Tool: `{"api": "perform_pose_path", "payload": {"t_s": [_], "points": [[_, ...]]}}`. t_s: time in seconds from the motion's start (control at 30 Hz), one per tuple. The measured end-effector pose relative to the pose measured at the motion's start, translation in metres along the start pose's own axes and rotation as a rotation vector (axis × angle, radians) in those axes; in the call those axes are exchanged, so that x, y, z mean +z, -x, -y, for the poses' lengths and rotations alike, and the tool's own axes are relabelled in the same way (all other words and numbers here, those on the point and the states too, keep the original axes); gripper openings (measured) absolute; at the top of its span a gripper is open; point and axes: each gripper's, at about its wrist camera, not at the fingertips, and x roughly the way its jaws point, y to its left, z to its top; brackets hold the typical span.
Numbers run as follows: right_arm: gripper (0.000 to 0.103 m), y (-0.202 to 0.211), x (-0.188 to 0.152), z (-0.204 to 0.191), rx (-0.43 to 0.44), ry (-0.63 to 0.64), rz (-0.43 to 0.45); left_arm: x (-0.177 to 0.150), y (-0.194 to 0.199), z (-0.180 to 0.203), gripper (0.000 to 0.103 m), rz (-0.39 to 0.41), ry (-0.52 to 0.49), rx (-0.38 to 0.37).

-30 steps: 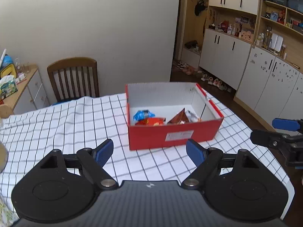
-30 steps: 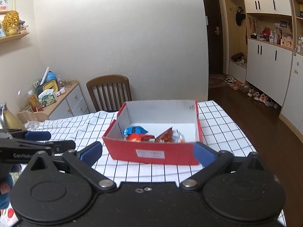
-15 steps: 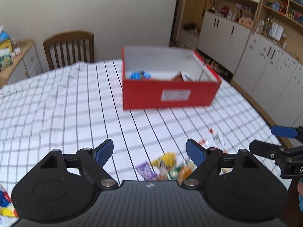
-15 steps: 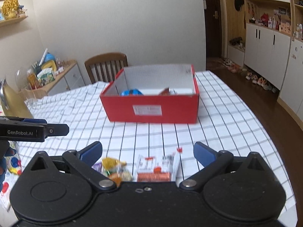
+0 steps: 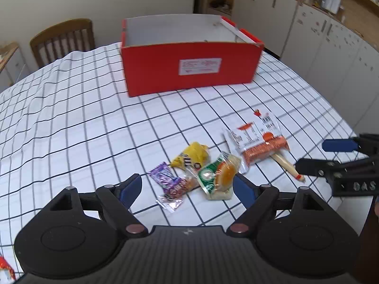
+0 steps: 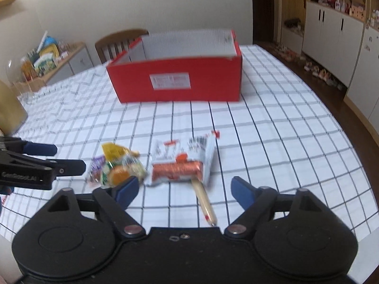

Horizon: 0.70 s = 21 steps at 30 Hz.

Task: Organize snacks
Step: 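Move both tools back down toward the snacks on the tablecloth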

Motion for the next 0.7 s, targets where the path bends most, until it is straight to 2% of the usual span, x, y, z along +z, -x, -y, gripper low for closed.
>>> {"api": "perform_pose_path", "payload": {"t_s": [0.2,0.37,0.5,0.7], "points": [[0.074,-0.015,-0.005,0.007,-0.009,0.017,-0.05,-0.01,-0.013,0.02,0.084,0.002,-0.095,0.007],[0.064,-0.027,-0.01,0.008,-0.002,0.045,-0.088,-0.013,-0.025,0.036,0.084,-0.003,-0.159,0.012],[0.06,-0.032,-0.012,0.009,0.007,0.067,-0.105,-0.012,-0.03,0.05,0.084,0.005,-0.219,0.034],[0.056,-0.037,-0.014,0.012,0.023,0.088,-0.127,-0.009,-0.041,0.06,0.084,-0.015,-0.246,0.031]]}}
